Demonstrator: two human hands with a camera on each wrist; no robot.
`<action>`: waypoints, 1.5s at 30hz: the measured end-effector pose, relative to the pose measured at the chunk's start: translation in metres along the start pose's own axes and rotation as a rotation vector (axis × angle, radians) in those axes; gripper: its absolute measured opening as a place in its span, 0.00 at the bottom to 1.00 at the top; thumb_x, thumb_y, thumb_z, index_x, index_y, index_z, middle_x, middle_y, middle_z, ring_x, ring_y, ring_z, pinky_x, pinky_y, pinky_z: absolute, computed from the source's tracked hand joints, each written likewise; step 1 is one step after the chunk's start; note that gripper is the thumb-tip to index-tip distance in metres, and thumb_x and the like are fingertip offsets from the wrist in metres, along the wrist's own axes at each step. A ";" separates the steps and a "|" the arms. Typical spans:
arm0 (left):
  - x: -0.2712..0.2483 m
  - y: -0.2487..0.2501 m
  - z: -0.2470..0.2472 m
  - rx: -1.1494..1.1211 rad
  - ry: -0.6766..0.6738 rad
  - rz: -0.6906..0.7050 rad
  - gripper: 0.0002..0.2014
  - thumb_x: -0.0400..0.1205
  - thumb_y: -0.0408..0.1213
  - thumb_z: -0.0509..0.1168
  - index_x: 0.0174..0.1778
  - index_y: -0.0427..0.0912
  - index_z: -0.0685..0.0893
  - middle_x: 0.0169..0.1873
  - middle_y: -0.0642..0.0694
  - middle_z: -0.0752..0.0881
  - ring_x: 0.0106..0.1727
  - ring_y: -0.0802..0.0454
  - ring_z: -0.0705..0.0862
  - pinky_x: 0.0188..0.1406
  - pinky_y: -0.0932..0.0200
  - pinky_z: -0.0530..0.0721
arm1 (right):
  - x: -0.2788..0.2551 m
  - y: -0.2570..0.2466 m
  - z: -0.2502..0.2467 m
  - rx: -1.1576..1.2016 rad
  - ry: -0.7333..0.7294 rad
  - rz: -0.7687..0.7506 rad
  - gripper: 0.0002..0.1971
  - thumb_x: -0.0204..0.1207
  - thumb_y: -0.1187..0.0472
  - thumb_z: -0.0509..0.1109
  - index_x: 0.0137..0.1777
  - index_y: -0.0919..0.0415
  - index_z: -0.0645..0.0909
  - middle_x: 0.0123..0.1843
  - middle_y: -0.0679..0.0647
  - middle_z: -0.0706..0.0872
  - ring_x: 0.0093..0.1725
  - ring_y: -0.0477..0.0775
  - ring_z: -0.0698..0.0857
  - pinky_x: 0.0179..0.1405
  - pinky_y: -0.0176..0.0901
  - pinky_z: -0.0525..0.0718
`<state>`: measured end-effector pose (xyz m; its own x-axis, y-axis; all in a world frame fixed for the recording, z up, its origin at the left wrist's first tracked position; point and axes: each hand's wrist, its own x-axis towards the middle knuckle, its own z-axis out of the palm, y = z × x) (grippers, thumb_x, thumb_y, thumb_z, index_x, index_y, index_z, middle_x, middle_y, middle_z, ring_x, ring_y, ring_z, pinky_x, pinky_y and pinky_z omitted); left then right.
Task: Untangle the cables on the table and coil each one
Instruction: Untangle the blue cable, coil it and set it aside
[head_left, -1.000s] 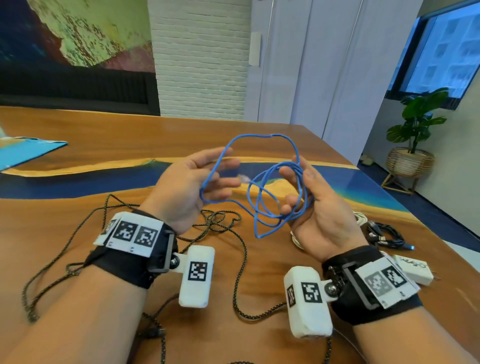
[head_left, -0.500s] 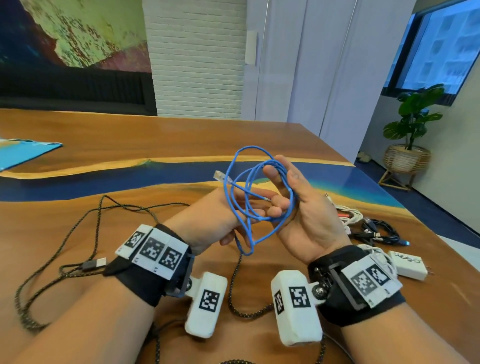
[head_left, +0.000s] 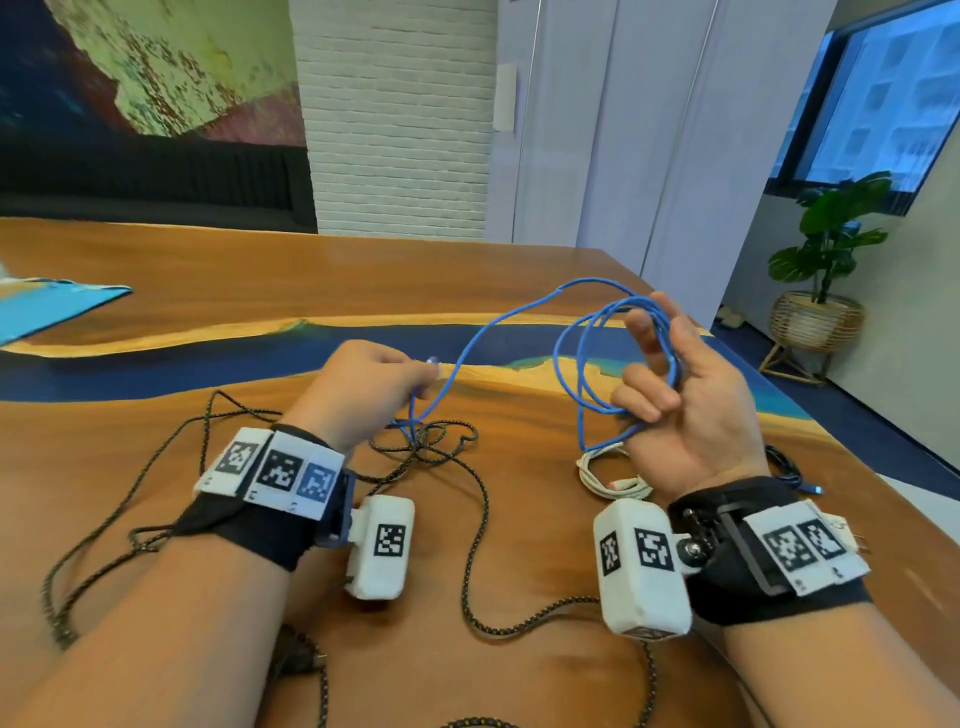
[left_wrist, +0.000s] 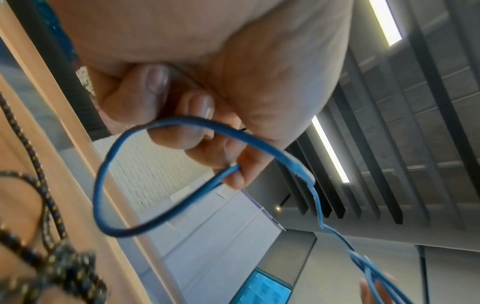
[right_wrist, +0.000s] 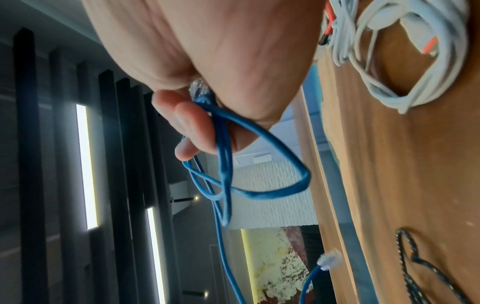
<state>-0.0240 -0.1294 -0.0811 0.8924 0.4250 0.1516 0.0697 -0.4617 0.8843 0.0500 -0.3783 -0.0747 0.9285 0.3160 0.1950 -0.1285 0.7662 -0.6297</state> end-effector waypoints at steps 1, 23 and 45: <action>0.002 -0.001 -0.003 -0.026 0.047 -0.004 0.17 0.81 0.43 0.72 0.28 0.38 0.88 0.24 0.45 0.71 0.27 0.51 0.67 0.34 0.55 0.68 | 0.000 -0.001 -0.001 -0.012 0.009 0.005 0.10 0.91 0.55 0.58 0.61 0.53 0.80 0.47 0.51 0.88 0.18 0.43 0.64 0.16 0.33 0.64; -0.018 0.014 0.024 -0.348 -0.251 0.198 0.17 0.82 0.46 0.71 0.42 0.32 0.88 0.38 0.45 0.90 0.45 0.49 0.89 0.51 0.46 0.85 | -0.012 0.040 0.011 -0.372 -0.123 0.229 0.11 0.87 0.67 0.60 0.58 0.65 0.84 0.38 0.57 0.84 0.21 0.47 0.68 0.15 0.36 0.64; -0.012 0.007 0.023 -0.387 -0.195 0.136 0.03 0.79 0.34 0.77 0.43 0.42 0.89 0.35 0.49 0.87 0.40 0.50 0.85 0.40 0.53 0.85 | -0.011 0.029 -0.004 -0.277 -0.379 0.227 0.34 0.59 0.58 0.90 0.68 0.62 0.88 0.59 0.65 0.88 0.34 0.50 0.83 0.35 0.44 0.86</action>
<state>-0.0237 -0.1551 -0.0872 0.9518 0.2089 0.2245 -0.1927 -0.1622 0.9678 0.0373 -0.3616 -0.0985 0.6904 0.6763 0.2567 -0.1670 0.4942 -0.8531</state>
